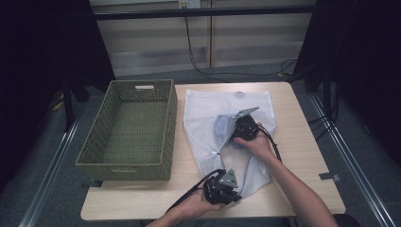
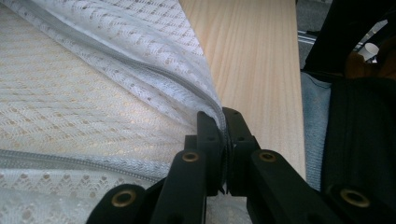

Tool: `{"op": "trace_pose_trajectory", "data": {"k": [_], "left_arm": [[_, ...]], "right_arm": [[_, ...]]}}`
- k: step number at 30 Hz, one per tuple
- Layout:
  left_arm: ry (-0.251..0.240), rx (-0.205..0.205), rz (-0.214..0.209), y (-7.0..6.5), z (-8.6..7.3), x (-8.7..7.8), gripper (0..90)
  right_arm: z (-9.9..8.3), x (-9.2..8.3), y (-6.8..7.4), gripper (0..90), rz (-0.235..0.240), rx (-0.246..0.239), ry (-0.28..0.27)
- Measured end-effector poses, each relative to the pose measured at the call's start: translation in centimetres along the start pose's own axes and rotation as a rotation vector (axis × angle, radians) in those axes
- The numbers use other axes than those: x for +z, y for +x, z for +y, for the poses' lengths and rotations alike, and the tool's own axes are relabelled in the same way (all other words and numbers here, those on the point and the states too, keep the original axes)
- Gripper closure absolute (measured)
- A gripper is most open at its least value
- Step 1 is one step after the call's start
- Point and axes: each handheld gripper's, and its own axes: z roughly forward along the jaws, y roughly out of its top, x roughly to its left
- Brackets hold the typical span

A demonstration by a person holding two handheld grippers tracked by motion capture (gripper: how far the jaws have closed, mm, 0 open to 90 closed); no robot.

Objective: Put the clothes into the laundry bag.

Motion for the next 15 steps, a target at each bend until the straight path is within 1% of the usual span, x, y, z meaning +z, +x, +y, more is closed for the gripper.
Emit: {"op": "trace_pose_trajectory", "data": {"k": [1, 2, 3, 5, 6, 8, 9, 10, 11, 12, 13, 14, 15], "left_arm": [[0.002, -0.001, 0.003, 0.0, -0.01, -0.01, 87.3], [0.015, -0.004, 0.004, 0.02, 0.05, -0.09, 87.4], [0.016, 0.0, 0.005, 0.07, 0.07, -0.09, 87.4], [0.032, 0.005, 0.014, 0.08, 0.17, -0.17, 87.3], [0.014, -0.001, 0.013, 0.07, 0.09, -0.06, 87.3], [0.011, -0.005, 0.01, 0.11, 0.07, -0.06, 87.3], [0.006, -0.006, 0.008, 0.12, 0.03, -0.02, 87.3], [0.014, 0.001, 0.008, 0.17, 0.06, -0.09, 87.3], [0.029, 0.003, 0.004, 0.23, 0.1, -0.21, 87.3], [-0.007, -0.004, 0.004, 0.2, -0.04, 0.02, 87.3], [0.003, -0.001, -0.001, 0.27, -0.02, -0.06, 87.3], [-0.006, -0.014, 0.001, 0.22, -0.09, -0.01, 87.3], [0.019, -0.009, 0.018, 0.22, 0.0, -0.17, 87.2]], "right_arm": [[0.08, 0.04, -0.05, 90.0, -0.009, 0.0, -0.002], [0.14, 0.13, -0.04, 90.0, -0.022, 0.002, -0.008], [0.22, 0.23, 0.03, 90.0, -0.044, 0.006, -0.016], [0.33, 0.49, -0.01, 90.0, -0.056, 0.01, -0.027], [0.35, 0.57, 0.01, 90.0, -0.055, 0.016, -0.027], [0.28, 0.71, 0.1, 89.7, -0.048, 0.013, -0.028], [0.21, 0.71, 0.09, 88.3, -0.031, 0.009, -0.029], [0.1, 0.68, 0.15, 85.7, -0.007, 0.008, -0.023], [-0.01, 0.63, 0.11, 85.0, 0.026, 0.004, -0.02], [-0.16, 0.45, 0.18, 84.5, 0.033, 0.007, -0.021], [-0.29, 0.2, 0.21, 83.3, 0.035, 0.008, -0.022], [-0.45, 0.05, 0.23, 82.4, 0.044, 0.011, -0.026], [-0.57, -0.13, 0.28, 81.6, 0.056, 0.018, -0.027]]}}
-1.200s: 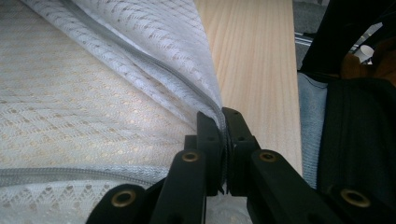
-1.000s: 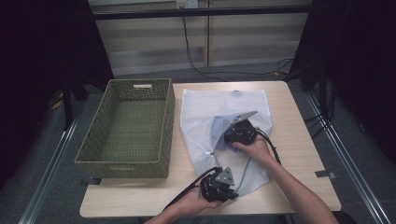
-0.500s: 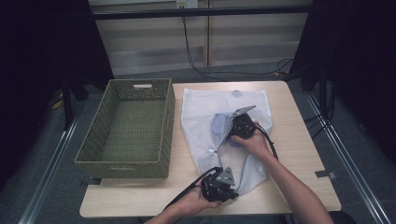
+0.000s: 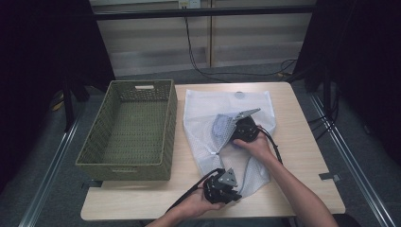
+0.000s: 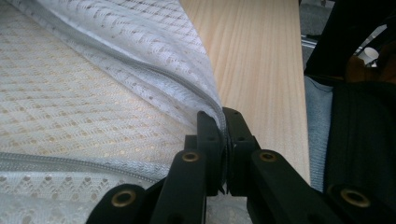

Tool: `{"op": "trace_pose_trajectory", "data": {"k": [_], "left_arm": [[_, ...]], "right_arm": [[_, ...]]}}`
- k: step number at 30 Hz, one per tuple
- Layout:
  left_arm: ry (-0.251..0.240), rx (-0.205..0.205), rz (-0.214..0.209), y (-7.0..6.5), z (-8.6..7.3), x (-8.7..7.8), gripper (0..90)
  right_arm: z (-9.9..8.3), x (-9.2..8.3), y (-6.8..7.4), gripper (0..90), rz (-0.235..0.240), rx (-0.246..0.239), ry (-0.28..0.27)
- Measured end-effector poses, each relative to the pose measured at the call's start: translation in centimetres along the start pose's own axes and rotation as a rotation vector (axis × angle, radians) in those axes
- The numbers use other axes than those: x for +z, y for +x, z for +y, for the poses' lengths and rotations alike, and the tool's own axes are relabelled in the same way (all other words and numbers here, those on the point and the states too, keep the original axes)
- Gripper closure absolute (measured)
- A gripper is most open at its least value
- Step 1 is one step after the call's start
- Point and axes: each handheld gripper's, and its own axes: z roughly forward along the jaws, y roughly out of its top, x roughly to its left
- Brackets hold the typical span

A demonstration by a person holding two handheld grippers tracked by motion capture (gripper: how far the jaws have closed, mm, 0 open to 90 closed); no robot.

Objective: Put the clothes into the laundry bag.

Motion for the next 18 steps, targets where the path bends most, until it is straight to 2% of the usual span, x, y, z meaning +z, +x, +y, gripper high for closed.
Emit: {"op": "trace_pose_trajectory", "data": {"k": [1, 2, 3, 4, 5, 7, 12, 15, 16, 17, 18], "left_arm": [[-0.029, -0.011, -0.015, 0.0, -0.1, 0.2, 87.2], [0.014, -0.001, 0.01, 0.0, 0.1, -0.1, 87.2], [-0.021, -0.007, -0.012, 0.1, -0.1, 0.1, 87.2], [-0.005, -0.006, -0.002, 0.1, 0.0, 0.0, 87.2], [-0.032, -0.017, -0.022, 0.1, -0.1, 0.2, 87.1], [-0.033, -0.025, -0.024, 0.1, -0.2, 0.2, 87.1], [-0.034, -0.023, -0.023, 0.1, -0.1, 0.2, 86.9], [-0.009, -0.014, -0.025, 0.1, 0.0, 0.1, 86.7], [-0.017, -0.014, -0.022, 0.1, 0.0, 0.1, 86.6], [0.009, -0.004, -0.017, 0.1, 0.1, 0.0, 86.4], [0.011, -0.002, -0.015, 0.0, 0.1, 0.0, 86.3]], "right_arm": [[-0.1, -0.2, 0.0, 79.9, 0.005, -0.004, 0.001], [-0.2, -0.6, 0.1, 77.6, 0.013, -0.003, -0.006], [-0.2, -0.9, 0.1, 75.5, 0.029, 0.003, -0.011], [-0.2, -1.1, 0.2, 73.8, 0.034, 0.001, -0.017], [-0.3, -1.6, 0.4, 71.0, 0.051, -0.003, -0.03], [-0.4, -2.4, 0.7, 66.3, 0.074, -0.004, -0.057], [-1.1, -4.0, 0.9, 63.0, 0.096, -0.006, -0.077], [-1.4, -4.9, 0.6, 58.6, 0.114, 0.0, -0.095], [-1.4, -5.2, 0.6, 57.9, 0.12, 0.002, -0.102], [-1.4, -5.6, 0.6, 56.9, 0.124, 0.005, -0.111], [-1.3, -6.0, 0.6, 56.1, 0.129, 0.001, -0.126]]}}
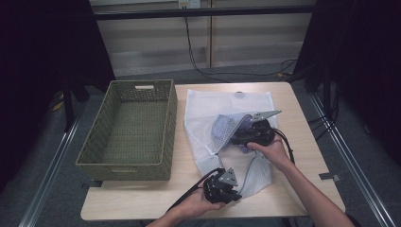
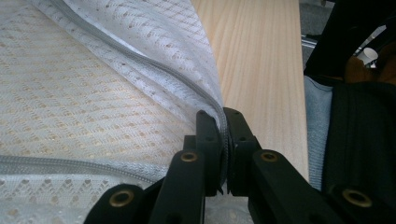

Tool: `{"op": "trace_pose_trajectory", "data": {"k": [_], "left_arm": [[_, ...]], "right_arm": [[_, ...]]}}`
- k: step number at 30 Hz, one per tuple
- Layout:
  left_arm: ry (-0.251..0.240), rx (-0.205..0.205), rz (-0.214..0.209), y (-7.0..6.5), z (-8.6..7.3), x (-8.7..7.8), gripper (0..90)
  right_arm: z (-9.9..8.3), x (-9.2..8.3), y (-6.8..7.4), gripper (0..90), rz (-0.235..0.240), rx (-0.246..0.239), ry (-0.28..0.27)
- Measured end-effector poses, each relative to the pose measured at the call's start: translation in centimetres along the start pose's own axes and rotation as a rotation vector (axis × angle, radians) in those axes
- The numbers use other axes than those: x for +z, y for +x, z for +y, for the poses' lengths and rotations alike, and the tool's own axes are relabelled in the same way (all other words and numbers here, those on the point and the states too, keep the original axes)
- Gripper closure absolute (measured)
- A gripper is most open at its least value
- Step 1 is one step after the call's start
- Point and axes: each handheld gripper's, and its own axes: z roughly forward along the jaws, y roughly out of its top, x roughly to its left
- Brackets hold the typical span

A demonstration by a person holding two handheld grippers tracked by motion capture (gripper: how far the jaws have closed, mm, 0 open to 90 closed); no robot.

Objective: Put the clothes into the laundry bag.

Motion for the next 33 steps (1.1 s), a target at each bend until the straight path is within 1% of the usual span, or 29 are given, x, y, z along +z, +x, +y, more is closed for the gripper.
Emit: {"op": "trace_pose_trajectory", "data": {"k": [1, 2, 6, 7, 8, 9, 11, 12, 14, 15, 16, 18, 20, 21, 22, 24, 25, 26, 27, 28, 29, 31, 32, 33], "left_arm": [[-0.006, 0.0, -0.001, 0.0, 0.0, 0.0, 86.3], [-0.027, -0.006, 0.001, -0.1, -0.1, 0.2, 86.3], [-0.025, -0.002, 0.0, -0.1, -0.1, 0.2, 86.2], [-0.034, -0.004, 0.0, -0.1, -0.1, 0.2, 86.2], [0.018, 0.012, 0.022, -0.1, 0.1, -0.1, 86.1], [-0.031, -0.001, -0.002, -0.1, -0.1, 0.2, 86.1], [-0.03, -0.001, -0.003, 0.0, -0.1, 0.2, 86.1], [-0.03, 0.0, -0.004, 0.0, -0.1, 0.2, 86.0], [-0.03, 0.0, -0.003, 0.0, -0.1, 0.2, 86.0], [-0.03, 0.0, -0.004, 0.0, -0.1, 0.2, 85.9], [-0.019, 0.0, -0.003, 0.0, 0.0, 0.1, 85.8], [-0.022, -0.001, -0.002, 0.0, -0.1, 0.2, 85.8], [-0.025, -0.004, -0.001, 0.0, -0.1, 0.2, 85.8], [0.001, 0.004, -0.003, 0.0, 0.0, 0.0, 85.8], [-0.032, -0.006, -0.004, 0.0, -0.1, 0.2, 85.8], [-0.031, -0.005, -0.005, 0.0, -0.1, 0.2, 85.8], [-0.032, -0.009, -0.005, 0.0, -0.1, 0.3, 85.8], [-0.028, -0.008, -0.004, 0.0, -0.1, 0.2, 85.8], [-0.013, -0.003, -0.003, 0.0, 0.0, 0.1, 85.8], [0.017, 0.009, 0.026, -0.1, 0.1, 0.0, 85.8], [-0.028, -0.003, 0.001, 0.0, -0.1, 0.2, 85.8], [-0.024, 0.001, 0.003, -0.1, -0.1, 0.2, 85.8], [-0.024, 0.001, 0.004, -0.1, -0.1, 0.2, 85.7], [-0.024, 0.002, 0.005, -0.1, -0.1, 0.2, 85.7]], "right_arm": [[0.2, -0.4, 0.0, 55.7, 0.008, 0.0, -0.019], [0.3, -0.9, 0.1, 55.6, 0.008, 0.0, -0.036], [1.1, -3.0, -0.1, 55.7, -0.006, -0.005, -0.1], [1.3, -3.5, -0.2, 55.9, -0.012, 0.0, -0.119], [1.4, -3.8, -0.4, 56.1, -0.017, 0.001, -0.134], [1.6, -4.4, -0.6, 56.3, -0.021, 0.004, -0.154], [1.7, -5.1, -1.0, 56.4, -0.045, 0.007, -0.18], [1.7, -5.3, -1.2, 55.6, -0.049, 0.014, -0.183], [1.6, -5.8, -1.8, 52.6, -0.078, 0.023, -0.197], [1.6, -6.0, -2.0, 52.5, -0.09, 0.028, -0.204], [1.5, -6.1, -2.2, 52.1, -0.089, 0.032, -0.21], [1.5, -6.3, -2.7, 50.7, -0.114, 0.032, -0.211], [1.4, -6.2, -3.1, 50.0, -0.116, 0.043, -0.212], [1.3, -6.0, -3.3, 50.4, -0.114, 0.046, -0.207], [1.2, -5.9, -3.4, 50.7, -0.122, 0.045, -0.194], [1.2, -5.3, -3.7, 52.0, -0.131, 0.036, -0.173], [1.2, -4.9, -3.9, 52.3, -0.146, 0.037, -0.164], [1.2, -4.6, -3.8, 53.5, -0.149, 0.035, -0.165], [1.3, -4.4, -3.7, 56.7, -0.16, 0.024, -0.169], [1.3, -4.2, -3.6, 59.1, -0.166, 0.022, -0.167], [1.4, -3.9, -3.4, 63.9, -0.174, 0.019, -0.159], [1.6, -3.8, -3.0, 74.5, -0.187, -0.002, -0.156], [1.7, -3.9, -2.8, 81.4, -0.191, -0.007, -0.168], [1.8, -4.1, -2.6, 85.1, -0.19, -0.005, -0.181]]}}
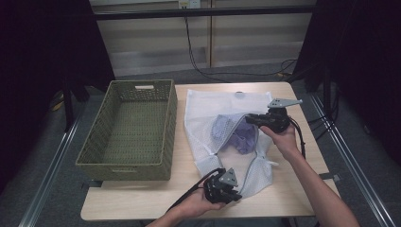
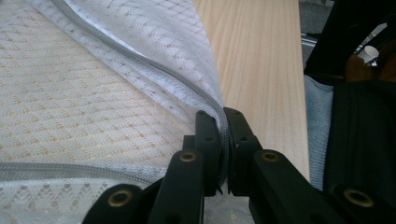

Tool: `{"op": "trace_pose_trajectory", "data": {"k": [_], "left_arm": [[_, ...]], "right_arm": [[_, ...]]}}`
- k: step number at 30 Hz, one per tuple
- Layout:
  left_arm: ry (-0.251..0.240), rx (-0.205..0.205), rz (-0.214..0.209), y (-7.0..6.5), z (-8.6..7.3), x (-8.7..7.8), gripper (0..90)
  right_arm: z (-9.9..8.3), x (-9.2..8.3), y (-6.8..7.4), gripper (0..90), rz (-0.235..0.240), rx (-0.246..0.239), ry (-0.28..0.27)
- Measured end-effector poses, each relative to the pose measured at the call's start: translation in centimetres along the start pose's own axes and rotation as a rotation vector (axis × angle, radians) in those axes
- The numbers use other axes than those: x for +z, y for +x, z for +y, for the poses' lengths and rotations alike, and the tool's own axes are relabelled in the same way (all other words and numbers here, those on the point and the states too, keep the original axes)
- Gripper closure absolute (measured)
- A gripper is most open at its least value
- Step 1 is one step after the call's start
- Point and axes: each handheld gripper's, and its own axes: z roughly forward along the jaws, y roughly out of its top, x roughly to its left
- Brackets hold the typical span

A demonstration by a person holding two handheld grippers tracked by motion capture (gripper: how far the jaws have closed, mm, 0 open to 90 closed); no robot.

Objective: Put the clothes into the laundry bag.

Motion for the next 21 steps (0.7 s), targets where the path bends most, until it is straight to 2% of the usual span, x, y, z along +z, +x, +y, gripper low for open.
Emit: {"op": "trace_pose_trajectory", "data": {"k": [8, 13, 14, 21], "left_arm": [[-0.004, 0.001, -0.006, 0.0, 0.0, 0.0, 85.6], [0.006, 0.003, -0.018, 0.1, 0.1, 0.0, 85.7], [-0.002, 0.003, -0.004, 0.0, 0.0, 0.0, 85.6], [-0.002, 0.005, -0.004, 0.0, 0.0, 0.0, 85.6]], "right_arm": [[1.2, -1.7, 0.7, 88.5, 0.056, 0.006, -0.057], [2.4, -2.4, 1.8, 88.8, 0.093, -0.019, -0.078], [2.6, -2.6, 2.1, 88.8, 0.098, -0.025, -0.082], [3.8, -3.7, 3.8, 88.9, 0.14, -0.058, -0.119]]}}
